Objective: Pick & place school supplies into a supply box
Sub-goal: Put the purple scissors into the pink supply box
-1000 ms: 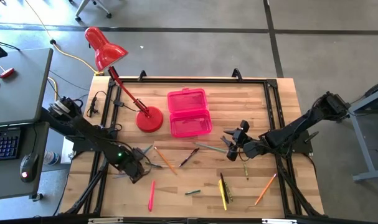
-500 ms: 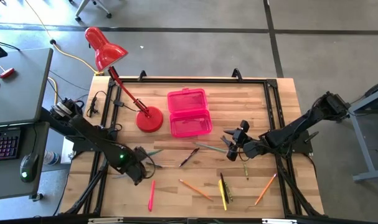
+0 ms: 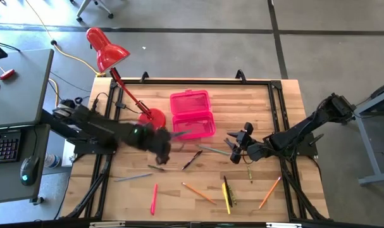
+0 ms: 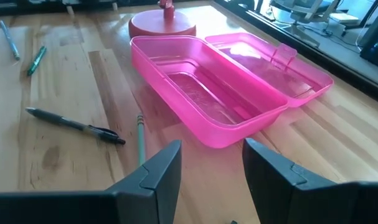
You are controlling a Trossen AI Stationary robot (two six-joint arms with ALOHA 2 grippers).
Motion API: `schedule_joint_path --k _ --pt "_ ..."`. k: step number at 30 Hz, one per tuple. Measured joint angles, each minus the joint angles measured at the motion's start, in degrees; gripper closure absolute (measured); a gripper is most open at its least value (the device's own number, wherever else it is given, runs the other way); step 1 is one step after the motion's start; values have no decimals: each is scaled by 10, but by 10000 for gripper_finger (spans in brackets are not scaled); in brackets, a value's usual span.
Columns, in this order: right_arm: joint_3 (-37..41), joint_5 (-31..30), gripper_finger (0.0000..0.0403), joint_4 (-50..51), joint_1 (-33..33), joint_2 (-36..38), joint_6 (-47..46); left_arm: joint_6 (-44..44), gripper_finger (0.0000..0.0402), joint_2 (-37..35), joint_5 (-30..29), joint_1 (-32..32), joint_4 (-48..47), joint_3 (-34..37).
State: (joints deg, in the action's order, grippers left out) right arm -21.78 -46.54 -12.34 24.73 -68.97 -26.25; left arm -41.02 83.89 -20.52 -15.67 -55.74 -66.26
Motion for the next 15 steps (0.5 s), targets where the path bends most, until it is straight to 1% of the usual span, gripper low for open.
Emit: schedule_joint_path --k 3,8,11,15 --pt "0 7 253 0 0 0 -34 92 385 17 15 67 62 3" --pt "0 29 253 0 1 0 -71 231 384 75 84 160 156 4" --pt "0 35 253 0 1 0 -90 272 384 108 120 199 196 4" --pt "0 37 253 0 1 0 -99 293 380 138 127 230 198 -10"
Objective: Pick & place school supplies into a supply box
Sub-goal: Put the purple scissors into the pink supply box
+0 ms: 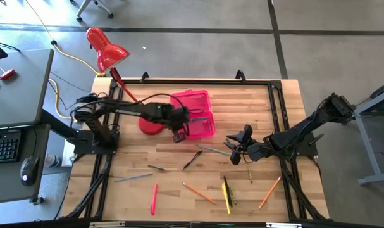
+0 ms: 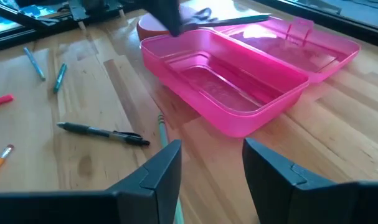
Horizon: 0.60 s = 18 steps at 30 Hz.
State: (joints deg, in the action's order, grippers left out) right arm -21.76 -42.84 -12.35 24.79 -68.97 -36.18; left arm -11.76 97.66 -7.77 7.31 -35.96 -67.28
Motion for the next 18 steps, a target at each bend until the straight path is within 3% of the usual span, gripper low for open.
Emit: schedule_joint_path --k 7,18 --pt "0 12 253 -4 0 0 -4 -1 377 17 73 13 1 -29" --pt "1 12 253 -3 0 0 -11 -41 376 28 96 13 -1 -39"
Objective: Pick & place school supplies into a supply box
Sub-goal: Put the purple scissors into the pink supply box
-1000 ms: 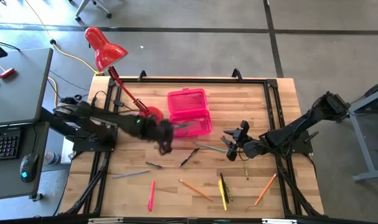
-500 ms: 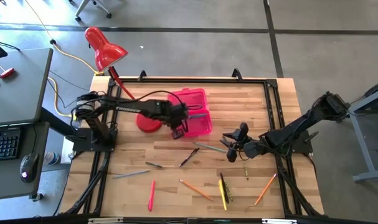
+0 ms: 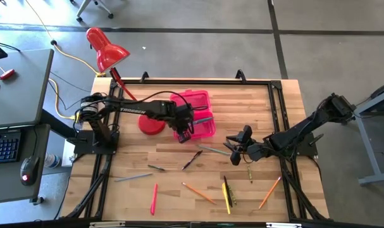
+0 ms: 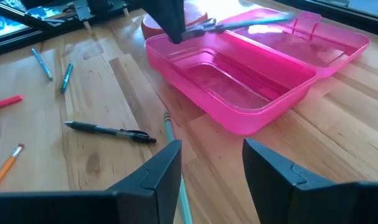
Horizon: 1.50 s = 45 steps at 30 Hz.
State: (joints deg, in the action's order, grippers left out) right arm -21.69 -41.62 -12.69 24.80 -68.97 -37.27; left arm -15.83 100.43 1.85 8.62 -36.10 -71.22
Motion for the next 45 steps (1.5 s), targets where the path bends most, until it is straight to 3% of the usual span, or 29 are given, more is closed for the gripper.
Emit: schedule_joint_path --k 10,21,28,34,45 --pt "0 1 253 8 0 -1 0 -24 376 47 8 0 -2 0" --pt "0 2 253 9 0 -5 -2 -25 376 42 3 0 -10 -3" --pt "0 2 253 9 0 -5 -2 -34 376 42 3 0 -111 -59" --pt "0 2 253 9 0 -5 -2 -74 376 43 1 0 -171 -66" --pt "0 2 253 9 0 -5 -2 -51 374 99 7 0 -140 -66"
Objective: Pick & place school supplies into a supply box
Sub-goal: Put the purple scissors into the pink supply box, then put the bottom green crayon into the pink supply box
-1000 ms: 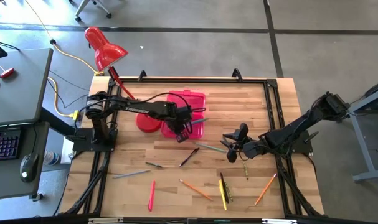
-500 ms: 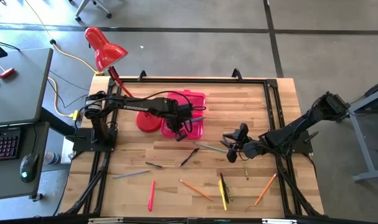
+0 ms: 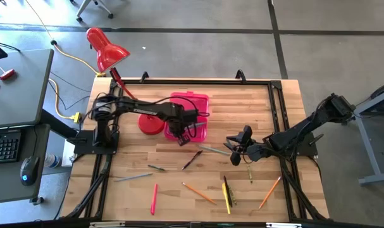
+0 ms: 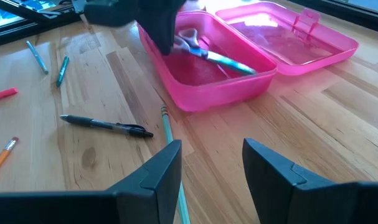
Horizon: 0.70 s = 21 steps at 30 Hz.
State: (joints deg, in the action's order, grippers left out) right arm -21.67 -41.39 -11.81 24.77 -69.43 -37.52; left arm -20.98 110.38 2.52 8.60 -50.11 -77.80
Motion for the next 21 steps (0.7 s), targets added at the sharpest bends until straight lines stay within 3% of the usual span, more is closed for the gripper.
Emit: schedule_joint_path --k 12,21 --pt "0 22 253 0 0 0 1 42 273 17 2 0 19 -1" --pt "0 75 253 -35 0 0 6 59 272 17 -44 1 52 -40"
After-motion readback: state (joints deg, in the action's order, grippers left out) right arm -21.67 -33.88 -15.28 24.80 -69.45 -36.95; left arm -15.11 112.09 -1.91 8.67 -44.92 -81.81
